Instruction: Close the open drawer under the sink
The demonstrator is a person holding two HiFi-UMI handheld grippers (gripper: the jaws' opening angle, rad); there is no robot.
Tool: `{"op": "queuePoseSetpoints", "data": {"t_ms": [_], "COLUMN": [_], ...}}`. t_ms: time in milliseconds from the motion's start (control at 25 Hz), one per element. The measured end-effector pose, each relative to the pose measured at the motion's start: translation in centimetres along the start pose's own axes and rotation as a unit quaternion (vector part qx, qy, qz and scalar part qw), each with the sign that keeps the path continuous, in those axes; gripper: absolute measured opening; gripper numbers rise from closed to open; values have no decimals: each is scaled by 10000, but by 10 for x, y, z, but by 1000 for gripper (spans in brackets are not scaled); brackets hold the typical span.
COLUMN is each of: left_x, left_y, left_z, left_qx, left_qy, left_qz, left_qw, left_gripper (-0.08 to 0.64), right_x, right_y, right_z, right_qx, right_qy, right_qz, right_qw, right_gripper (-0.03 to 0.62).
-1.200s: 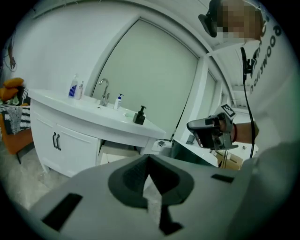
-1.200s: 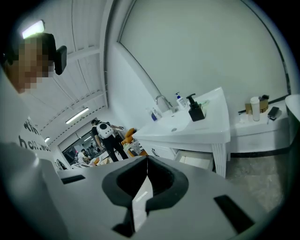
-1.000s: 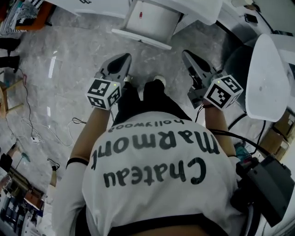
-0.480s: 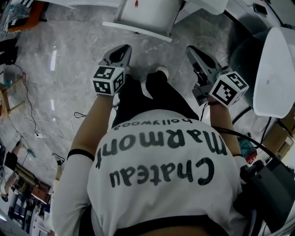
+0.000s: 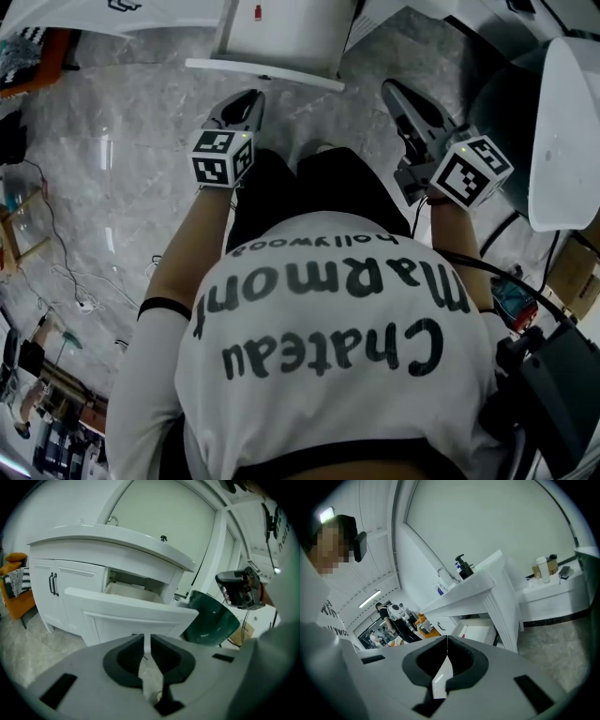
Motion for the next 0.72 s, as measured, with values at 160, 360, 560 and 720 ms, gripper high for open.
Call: {"op": "queuePoseSetpoints", "data": {"t_ms": [160,360,560,720], "left_x": [-7,-22,-8,-27], "left_y": [-17,-38,-43,-53], "left_z": [1,14,22,16], "left_qx": [-57,-245,-398,-389], "left_qy": [46,-146,-546,-627], "left_qz": [15,-8,-139,-213], "left_qw": [10000,9996,9976,9970], "left_gripper": [95,107,107,106], "right_x": [9,19,20,24], "right_y": [-4,-17,0,-18], "right_z": [-1,11,18,13], "right_qx": [97,165,235,265], "right_qy": [14,5,18,15], "right_qz": [91,183,232,292], "right_qw": [9999,9997,9995,9992], "right_gripper": [12,12,12,12]}}
Point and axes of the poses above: the fingertips, and each gripper's own axes: y backward along the fingers, x to its right, z out of its underside, the point moved 1 cm from there along y, backward along the fingers, and after that the axes turned 7 degrees about -z, right-handed, at the moved point
